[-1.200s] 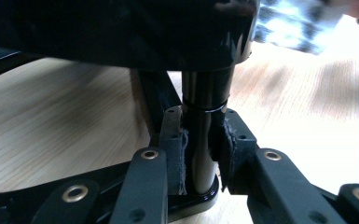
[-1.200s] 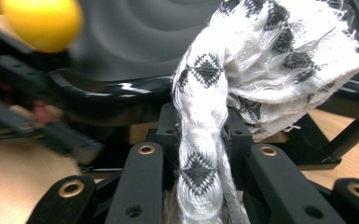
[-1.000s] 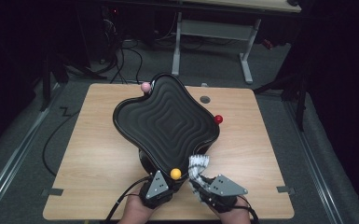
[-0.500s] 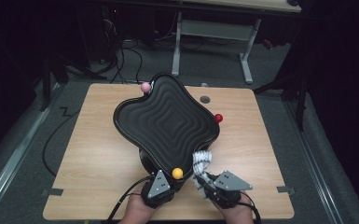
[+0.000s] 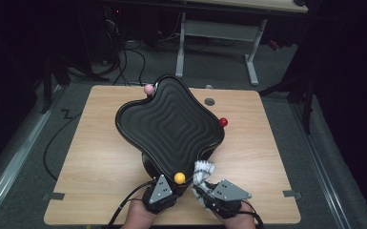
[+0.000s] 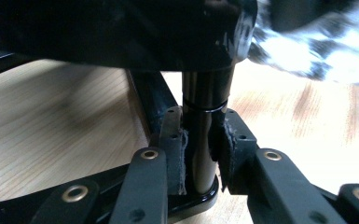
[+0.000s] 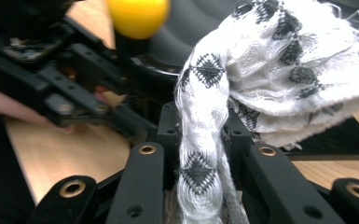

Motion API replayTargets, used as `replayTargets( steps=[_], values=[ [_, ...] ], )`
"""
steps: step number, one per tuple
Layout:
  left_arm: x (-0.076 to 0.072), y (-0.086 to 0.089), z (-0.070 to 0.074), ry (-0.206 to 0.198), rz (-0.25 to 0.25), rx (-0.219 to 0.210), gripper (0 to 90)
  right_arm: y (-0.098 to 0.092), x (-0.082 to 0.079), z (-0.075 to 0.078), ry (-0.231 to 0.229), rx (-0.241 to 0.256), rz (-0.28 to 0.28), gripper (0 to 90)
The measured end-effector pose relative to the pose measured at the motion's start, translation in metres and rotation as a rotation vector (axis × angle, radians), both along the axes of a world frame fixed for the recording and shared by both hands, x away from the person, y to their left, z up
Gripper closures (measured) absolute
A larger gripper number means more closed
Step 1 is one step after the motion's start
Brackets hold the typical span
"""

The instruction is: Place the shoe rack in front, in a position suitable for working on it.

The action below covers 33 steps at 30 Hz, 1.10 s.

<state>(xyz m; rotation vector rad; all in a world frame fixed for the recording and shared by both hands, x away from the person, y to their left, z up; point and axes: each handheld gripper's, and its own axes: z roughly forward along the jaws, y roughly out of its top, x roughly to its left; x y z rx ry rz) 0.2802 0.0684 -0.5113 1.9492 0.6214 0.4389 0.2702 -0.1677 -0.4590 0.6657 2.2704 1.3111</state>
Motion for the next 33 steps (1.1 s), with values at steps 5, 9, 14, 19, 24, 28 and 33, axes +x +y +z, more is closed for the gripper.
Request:
replayTargets(
  steps=[5, 9, 14, 19, 24, 28, 33],
  values=[
    [0.001, 0.000, 0.000, 0.000, 0.000, 0.003, 73.7, 0.012, -0.009, 0.001, -0.001, -0.009, 0.060, 75.0],
    [0.001, 0.000, 0.000, 0.002, 0.003, 0.000, 73.7, 0.021, -0.014, 0.001, -0.009, -0.024, 0.102, 75.1],
    [0.000, 0.000, 0.000, 0.004, 0.004, 0.002, 73.7, 0.016, -0.010, 0.002, -0.019, -0.025, 0.078, 75.4],
    [0.000, 0.001, 0.000, 0.002, 0.008, 0.001, 73.8, -0.006, 0.010, -0.001, 0.006, 0.008, -0.073, 75.3],
    [-0.002, 0.002, 0.000, 0.001, 0.014, -0.002, 73.7, 0.000, 0.005, 0.001, 0.008, 0.002, -0.036, 75.5],
    [-0.002, 0.002, 0.000, -0.001, 0.016, -0.004, 73.8, 0.011, -0.009, 0.006, -0.013, -0.011, 0.018, 75.6],
    [-0.003, 0.002, 0.000, -0.006, 0.016, 0.003, 73.3, 0.027, -0.017, 0.009, -0.022, -0.009, 0.081, 75.6]
  ],
)
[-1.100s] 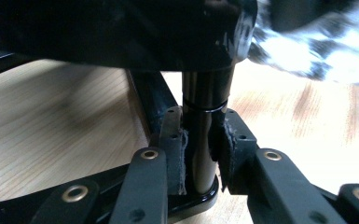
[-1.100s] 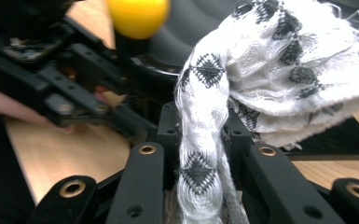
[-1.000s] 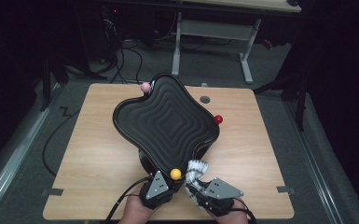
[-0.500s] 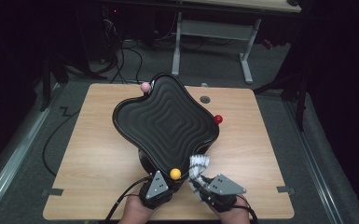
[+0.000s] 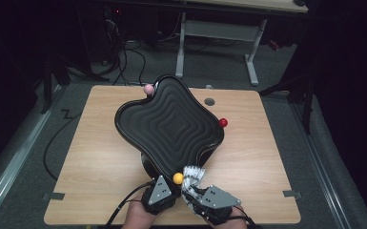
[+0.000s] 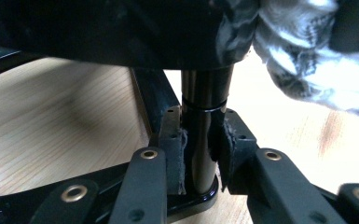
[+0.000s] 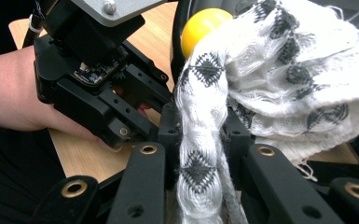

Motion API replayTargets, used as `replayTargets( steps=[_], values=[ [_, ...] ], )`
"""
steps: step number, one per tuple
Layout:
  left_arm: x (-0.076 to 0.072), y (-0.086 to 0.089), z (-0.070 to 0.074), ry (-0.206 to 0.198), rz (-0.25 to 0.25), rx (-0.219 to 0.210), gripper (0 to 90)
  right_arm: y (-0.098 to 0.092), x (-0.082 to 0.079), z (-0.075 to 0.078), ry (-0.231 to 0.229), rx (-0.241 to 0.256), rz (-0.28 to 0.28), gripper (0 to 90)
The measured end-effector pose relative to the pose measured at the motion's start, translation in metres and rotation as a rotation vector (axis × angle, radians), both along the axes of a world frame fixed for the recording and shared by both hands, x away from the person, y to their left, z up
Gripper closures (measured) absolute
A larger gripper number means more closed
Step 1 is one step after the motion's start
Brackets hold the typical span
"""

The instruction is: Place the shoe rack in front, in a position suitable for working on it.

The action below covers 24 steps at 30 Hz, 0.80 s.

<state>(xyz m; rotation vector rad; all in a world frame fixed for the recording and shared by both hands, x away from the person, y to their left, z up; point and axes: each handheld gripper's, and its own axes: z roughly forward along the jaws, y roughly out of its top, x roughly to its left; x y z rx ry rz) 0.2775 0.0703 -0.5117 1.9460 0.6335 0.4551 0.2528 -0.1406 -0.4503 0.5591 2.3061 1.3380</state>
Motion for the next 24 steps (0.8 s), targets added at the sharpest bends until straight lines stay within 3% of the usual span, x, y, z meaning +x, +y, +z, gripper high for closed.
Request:
replayTargets(
  steps=[4, 8, 13, 21, 24],
  values=[
    [-0.003, 0.008, 0.003, 0.003, -0.009, 0.016, 66.0, -0.005, 0.003, 0.000, 0.011, 0.011, -0.013, 75.5],
    [-0.007, 0.018, 0.007, -0.011, -0.017, 0.000, 70.3, -0.011, 0.007, -0.002, 0.020, 0.021, -0.032, 75.5],
    [-0.006, 0.011, 0.005, -0.014, -0.017, -0.001, 73.8, -0.015, 0.008, -0.002, 0.018, 0.017, -0.058, 75.4],
    [0.000, -0.024, 0.004, -0.037, -0.066, 0.007, 73.7, -0.040, 0.002, -0.002, 0.016, 0.021, -0.148, 75.4],
    [0.003, -0.054, 0.005, -0.035, -0.099, 0.005, 73.9, -0.060, -0.005, -0.002, 0.018, 0.031, -0.208, 75.4]
  ],
)
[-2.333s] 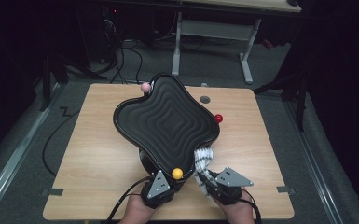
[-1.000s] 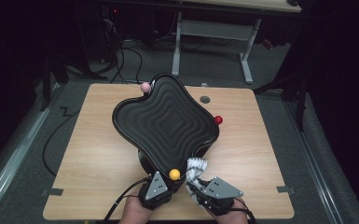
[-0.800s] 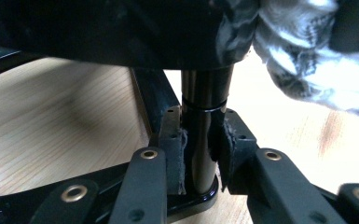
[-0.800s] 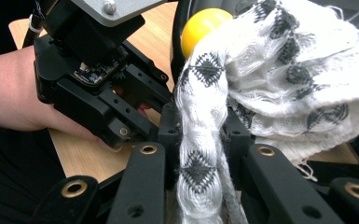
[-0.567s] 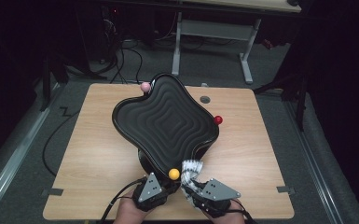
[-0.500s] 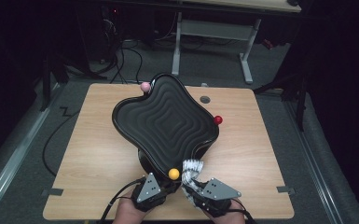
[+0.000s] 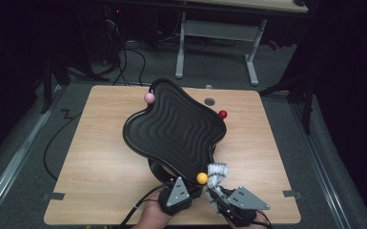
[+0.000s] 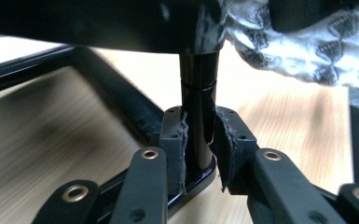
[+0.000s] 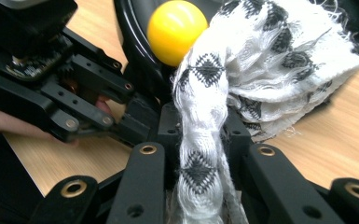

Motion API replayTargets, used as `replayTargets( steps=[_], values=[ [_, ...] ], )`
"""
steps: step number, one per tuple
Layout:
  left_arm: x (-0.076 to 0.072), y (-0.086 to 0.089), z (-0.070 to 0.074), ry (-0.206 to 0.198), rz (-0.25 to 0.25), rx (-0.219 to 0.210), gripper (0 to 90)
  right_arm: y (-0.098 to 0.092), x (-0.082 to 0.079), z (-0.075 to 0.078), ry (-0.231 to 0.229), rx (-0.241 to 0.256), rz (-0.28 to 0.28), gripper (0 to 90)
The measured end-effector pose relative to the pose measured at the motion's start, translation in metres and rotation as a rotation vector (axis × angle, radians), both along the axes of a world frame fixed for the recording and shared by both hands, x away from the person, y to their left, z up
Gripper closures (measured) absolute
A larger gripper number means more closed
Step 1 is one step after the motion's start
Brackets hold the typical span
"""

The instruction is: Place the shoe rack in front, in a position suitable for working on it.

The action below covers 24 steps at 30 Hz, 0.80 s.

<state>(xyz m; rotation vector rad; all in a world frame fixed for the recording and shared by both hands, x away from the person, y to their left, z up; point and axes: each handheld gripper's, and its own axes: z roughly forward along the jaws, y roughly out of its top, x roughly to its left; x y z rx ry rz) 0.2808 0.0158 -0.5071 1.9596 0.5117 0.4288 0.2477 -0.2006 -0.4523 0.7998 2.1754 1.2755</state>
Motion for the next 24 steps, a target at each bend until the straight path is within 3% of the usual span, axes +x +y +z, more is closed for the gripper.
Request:
replayTargets(
  steps=[6, 15, 19, 24],
  values=[
    [0.001, -0.022, -0.003, -0.004, -0.042, -0.002, 73.3, -0.024, -0.010, -0.001, 0.031, 0.047, -0.065, 75.5],
    [0.000, -0.022, -0.004, -0.001, -0.053, -0.009, 71.5, -0.017, -0.011, -0.004, 0.044, 0.040, -0.059, 75.4],
    [-0.001, -0.013, -0.005, 0.017, -0.055, -0.021, 68.9, -0.022, 0.003, -0.006, 0.060, 0.055, -0.103, 75.3],
    [-0.005, 0.016, 0.003, -0.014, -0.002, -0.024, 63.7, -0.031, 0.021, -0.010, 0.077, 0.064, -0.145, 75.2]
  ],
)
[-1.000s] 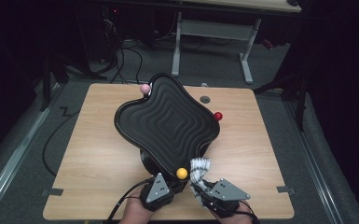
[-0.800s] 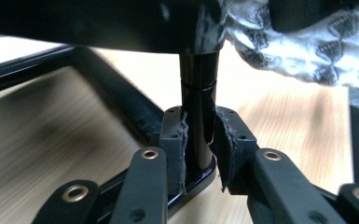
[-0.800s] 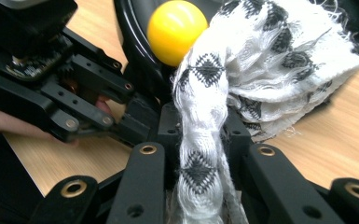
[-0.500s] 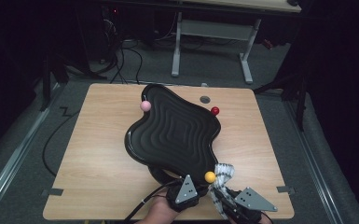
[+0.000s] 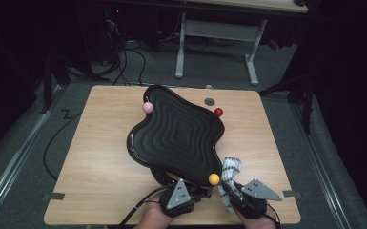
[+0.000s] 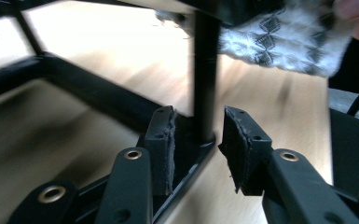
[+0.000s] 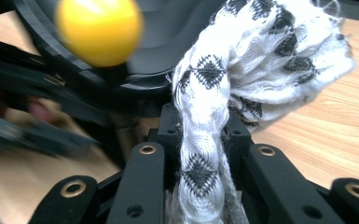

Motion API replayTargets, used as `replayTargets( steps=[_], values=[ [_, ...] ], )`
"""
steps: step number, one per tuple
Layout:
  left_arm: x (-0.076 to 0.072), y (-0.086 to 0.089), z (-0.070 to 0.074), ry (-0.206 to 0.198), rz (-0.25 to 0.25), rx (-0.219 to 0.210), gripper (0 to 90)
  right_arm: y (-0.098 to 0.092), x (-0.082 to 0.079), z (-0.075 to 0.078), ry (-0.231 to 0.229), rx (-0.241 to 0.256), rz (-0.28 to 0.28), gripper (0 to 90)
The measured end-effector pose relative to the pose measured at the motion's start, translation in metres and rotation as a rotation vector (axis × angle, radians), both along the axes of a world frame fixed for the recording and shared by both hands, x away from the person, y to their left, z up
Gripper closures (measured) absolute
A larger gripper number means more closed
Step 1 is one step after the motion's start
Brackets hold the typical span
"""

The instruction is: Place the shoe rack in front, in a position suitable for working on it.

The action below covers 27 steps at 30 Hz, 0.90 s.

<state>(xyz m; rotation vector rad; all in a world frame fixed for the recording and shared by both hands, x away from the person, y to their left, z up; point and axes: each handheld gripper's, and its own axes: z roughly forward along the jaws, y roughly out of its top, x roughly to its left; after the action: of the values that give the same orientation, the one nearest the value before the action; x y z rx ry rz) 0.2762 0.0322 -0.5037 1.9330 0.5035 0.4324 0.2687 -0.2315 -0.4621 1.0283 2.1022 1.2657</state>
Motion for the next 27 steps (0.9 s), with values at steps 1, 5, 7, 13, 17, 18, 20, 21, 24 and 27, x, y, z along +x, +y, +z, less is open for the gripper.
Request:
replayTargets(
  steps=[1, 5, 7, 13, 17, 18, 20, 21, 24, 27],
  values=[
    [0.000, 0.009, 0.003, 0.005, 0.018, -0.014, 63.7, -0.002, 0.005, -0.001, 0.007, 0.010, -0.004, 75.2],
    [0.000, 0.047, 0.006, 0.009, 0.086, -0.001, 64.9, -0.004, 0.017, -0.002, 0.017, 0.022, -0.011, 75.2],
    [0.001, 0.056, 0.005, 0.006, 0.105, 0.018, 65.1, -0.005, 0.021, -0.001, 0.018, 0.023, -0.012, 75.2],
    [0.018, 0.108, 0.003, 0.059, 0.282, 0.017, 62.4, -0.006, 0.029, 0.002, 0.019, 0.036, -0.019, 75.2],
    [0.041, 0.132, 0.006, 0.060, 0.351, 0.029, 56.6, -0.007, 0.029, 0.002, 0.018, 0.036, -0.017, 75.1],
    [0.046, 0.135, 0.007, 0.056, 0.372, 0.033, 55.2, -0.007, 0.028, 0.002, 0.020, 0.036, -0.017, 75.1],
    [0.057, 0.139, 0.009, 0.054, 0.390, 0.014, 53.7, -0.008, 0.025, 0.001, 0.016, 0.031, -0.016, 75.0],
    [0.063, 0.140, 0.009, 0.058, 0.400, 0.008, 52.7, -0.009, 0.023, 0.001, 0.016, 0.029, -0.019, 75.1],
    [0.084, 0.142, 0.009, 0.070, 0.420, -0.021, 51.2, -0.012, 0.011, 0.000, 0.019, 0.029, -0.028, 75.0],
    [0.107, 0.138, 0.010, 0.086, 0.419, -0.028, 48.5, -0.013, 0.000, -0.001, 0.025, 0.023, -0.030, 75.0]
  ],
)
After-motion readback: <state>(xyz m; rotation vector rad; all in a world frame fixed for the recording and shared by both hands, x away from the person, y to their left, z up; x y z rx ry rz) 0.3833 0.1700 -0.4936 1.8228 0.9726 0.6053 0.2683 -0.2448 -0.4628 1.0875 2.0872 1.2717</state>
